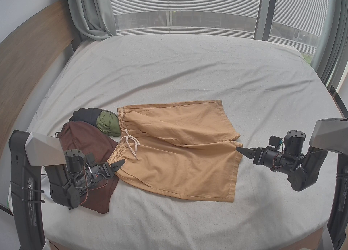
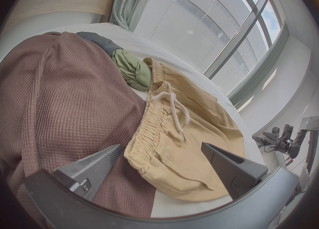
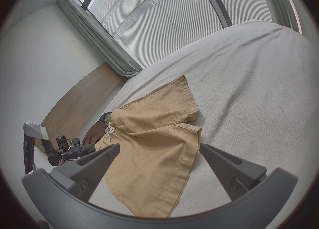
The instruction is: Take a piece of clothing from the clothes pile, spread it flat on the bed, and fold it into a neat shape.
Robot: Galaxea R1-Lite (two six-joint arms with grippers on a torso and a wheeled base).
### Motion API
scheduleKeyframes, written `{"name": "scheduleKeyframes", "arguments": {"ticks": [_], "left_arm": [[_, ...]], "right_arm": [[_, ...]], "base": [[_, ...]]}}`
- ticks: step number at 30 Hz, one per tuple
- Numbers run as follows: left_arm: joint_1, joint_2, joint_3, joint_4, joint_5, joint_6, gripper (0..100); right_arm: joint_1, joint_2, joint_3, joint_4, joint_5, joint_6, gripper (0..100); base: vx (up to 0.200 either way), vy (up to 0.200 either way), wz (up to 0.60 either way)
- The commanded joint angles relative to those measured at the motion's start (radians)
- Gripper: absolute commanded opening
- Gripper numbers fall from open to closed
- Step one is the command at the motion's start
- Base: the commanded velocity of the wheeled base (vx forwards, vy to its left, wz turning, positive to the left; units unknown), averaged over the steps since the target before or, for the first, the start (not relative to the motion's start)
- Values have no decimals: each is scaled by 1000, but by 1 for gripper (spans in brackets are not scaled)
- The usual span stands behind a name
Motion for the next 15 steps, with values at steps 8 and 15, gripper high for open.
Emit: {"name": "scheduleKeyframes", "arguments": {"ticks": [8, 15], "left_arm": [[2, 40, -53, -6, 18, -1, 0], [3, 39, -55, -8, 18, -1, 0]], "right_arm": [[0, 25, 1, -23, 0, -1, 100], [6, 31, 24, -12, 2, -4, 100]], "base": [[0, 0, 0], [0, 0, 0]]}}
